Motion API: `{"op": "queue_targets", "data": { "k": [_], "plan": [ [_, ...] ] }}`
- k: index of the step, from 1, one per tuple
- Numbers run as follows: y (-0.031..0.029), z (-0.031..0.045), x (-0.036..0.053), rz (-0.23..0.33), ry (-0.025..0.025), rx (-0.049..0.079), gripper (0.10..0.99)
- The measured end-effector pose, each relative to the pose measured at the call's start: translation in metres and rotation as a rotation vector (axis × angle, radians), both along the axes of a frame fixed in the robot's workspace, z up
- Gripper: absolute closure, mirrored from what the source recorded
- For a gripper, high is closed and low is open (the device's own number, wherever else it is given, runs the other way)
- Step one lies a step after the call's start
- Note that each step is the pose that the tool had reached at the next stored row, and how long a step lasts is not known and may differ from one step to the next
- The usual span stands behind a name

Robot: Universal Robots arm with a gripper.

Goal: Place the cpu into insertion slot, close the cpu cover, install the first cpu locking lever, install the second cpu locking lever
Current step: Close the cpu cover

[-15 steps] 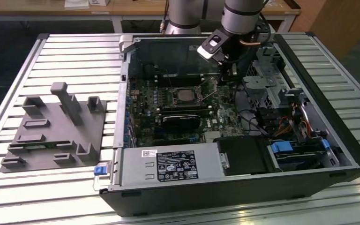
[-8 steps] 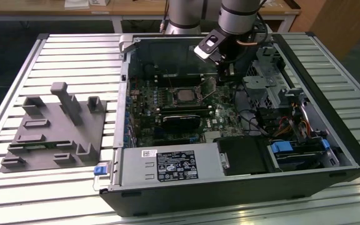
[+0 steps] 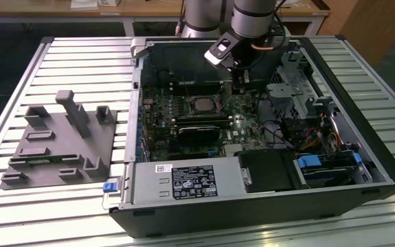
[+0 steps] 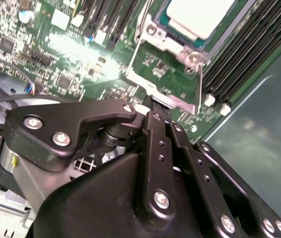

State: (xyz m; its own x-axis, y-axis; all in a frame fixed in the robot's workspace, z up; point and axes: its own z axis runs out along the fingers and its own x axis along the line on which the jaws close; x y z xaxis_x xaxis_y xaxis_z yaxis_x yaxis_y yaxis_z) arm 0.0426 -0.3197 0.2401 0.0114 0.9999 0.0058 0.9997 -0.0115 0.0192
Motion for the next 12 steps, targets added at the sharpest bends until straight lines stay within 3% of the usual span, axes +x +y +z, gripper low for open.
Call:
{"op": "queue_targets", "data": {
  "k": [12],
  "plan": [
    [0.0000,0.0000,-0.0295,0.000,0.0000,0.000,0.980]
  ]
}}
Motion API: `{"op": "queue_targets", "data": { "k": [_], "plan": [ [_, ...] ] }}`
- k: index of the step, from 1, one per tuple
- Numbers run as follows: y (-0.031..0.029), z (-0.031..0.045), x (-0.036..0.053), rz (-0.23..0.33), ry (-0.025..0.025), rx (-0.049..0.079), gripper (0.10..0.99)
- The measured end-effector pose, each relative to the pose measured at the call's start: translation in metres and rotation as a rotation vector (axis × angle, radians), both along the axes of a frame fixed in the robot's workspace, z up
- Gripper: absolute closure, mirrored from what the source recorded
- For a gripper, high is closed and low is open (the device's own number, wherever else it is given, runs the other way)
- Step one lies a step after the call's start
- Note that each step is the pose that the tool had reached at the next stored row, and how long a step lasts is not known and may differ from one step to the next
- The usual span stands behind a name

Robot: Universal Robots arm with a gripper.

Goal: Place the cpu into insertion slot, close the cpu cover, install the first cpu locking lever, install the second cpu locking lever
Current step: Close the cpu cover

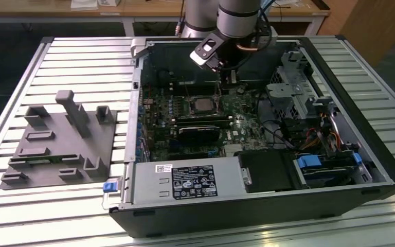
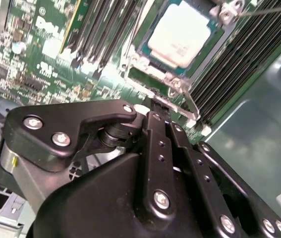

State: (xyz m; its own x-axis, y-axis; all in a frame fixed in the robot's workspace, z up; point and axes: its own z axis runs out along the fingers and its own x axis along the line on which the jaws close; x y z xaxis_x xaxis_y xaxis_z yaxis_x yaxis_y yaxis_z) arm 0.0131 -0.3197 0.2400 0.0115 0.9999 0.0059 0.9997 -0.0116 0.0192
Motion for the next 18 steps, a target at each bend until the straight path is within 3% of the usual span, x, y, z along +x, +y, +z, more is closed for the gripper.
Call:
{"op": "queue_targets", "data": {
  "k": [10,18],
  "plan": [
    [0.0000,0.0000,-0.0231,0.000,0.0000,0.000,0.980],
    [0.0000,-0.0031,-0.0320,0.000,0.0000,0.000,0.980]
  ]
}}
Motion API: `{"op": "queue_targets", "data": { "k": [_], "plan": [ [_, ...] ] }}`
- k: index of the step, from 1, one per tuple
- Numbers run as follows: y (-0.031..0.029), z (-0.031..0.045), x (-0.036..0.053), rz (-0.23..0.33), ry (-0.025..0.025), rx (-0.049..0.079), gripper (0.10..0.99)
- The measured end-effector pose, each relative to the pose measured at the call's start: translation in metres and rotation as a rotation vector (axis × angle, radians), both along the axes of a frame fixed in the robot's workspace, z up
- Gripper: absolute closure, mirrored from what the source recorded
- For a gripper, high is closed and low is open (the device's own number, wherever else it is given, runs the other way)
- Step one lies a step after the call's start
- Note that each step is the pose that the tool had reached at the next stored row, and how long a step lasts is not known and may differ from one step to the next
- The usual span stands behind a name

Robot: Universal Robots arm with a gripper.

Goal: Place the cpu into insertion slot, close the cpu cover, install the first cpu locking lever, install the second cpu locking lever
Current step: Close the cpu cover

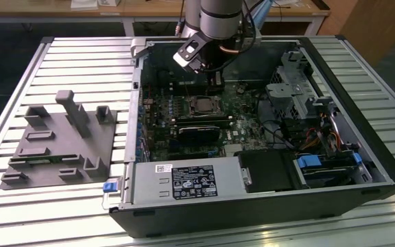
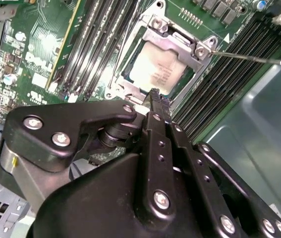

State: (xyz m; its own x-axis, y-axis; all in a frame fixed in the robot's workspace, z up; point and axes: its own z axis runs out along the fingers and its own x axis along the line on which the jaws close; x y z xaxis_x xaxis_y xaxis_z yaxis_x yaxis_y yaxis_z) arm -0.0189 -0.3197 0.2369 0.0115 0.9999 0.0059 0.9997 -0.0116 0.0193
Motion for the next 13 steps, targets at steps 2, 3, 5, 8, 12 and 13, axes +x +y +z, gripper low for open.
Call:
{"op": "queue_targets", "data": {
  "k": [2,3,5,8,12,13],
  "plan": [
    [0.0000,-0.0017,-0.0016,0.000,0.0000,0.000,0.980],
    [0.0000,-0.0026,-0.0022,0.000,0.0000,0.000,0.980],
    [0.0000,-0.0040,-0.0028,0.000,0.0000,0.000,0.980],
    [-0.0001,-0.0041,-0.0029,0.000,0.0002,0.000,0.980],
    [0.0000,-0.0043,-0.0030,0.003,0.0001,0.000,0.980],
    [0.0000,-0.0043,-0.0030,0.009,0.0002,0.000,0.980]
  ]
}}
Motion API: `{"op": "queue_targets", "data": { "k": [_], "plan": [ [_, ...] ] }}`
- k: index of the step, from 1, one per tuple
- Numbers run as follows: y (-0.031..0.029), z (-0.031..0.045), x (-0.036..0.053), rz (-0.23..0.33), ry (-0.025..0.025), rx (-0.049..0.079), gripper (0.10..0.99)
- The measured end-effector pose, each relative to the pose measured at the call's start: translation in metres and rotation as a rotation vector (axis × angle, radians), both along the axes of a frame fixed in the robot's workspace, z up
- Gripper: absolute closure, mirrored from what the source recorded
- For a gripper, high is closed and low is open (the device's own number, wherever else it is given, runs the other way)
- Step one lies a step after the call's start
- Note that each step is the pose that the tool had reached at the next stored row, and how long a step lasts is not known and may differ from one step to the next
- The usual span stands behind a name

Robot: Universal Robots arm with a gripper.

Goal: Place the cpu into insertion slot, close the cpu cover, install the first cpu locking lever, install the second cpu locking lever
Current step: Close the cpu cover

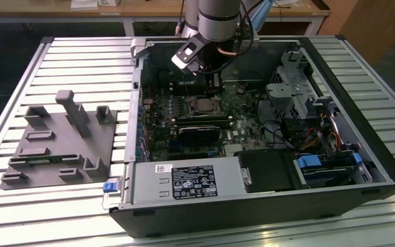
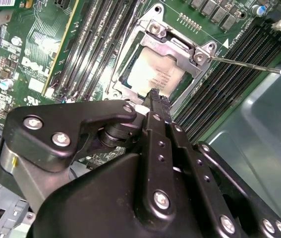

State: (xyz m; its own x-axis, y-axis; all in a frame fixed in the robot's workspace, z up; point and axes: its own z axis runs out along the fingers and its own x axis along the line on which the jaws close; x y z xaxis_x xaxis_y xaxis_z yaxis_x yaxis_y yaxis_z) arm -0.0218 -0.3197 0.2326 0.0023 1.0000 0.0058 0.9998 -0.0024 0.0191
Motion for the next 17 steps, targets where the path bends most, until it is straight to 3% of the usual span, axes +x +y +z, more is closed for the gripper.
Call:
{"op": "queue_targets", "data": {
  "k": [17],
  "plan": [
    [0.0000,-0.0005,0.0000,0.218,0.0000,0.000,0.980]
  ]
}}
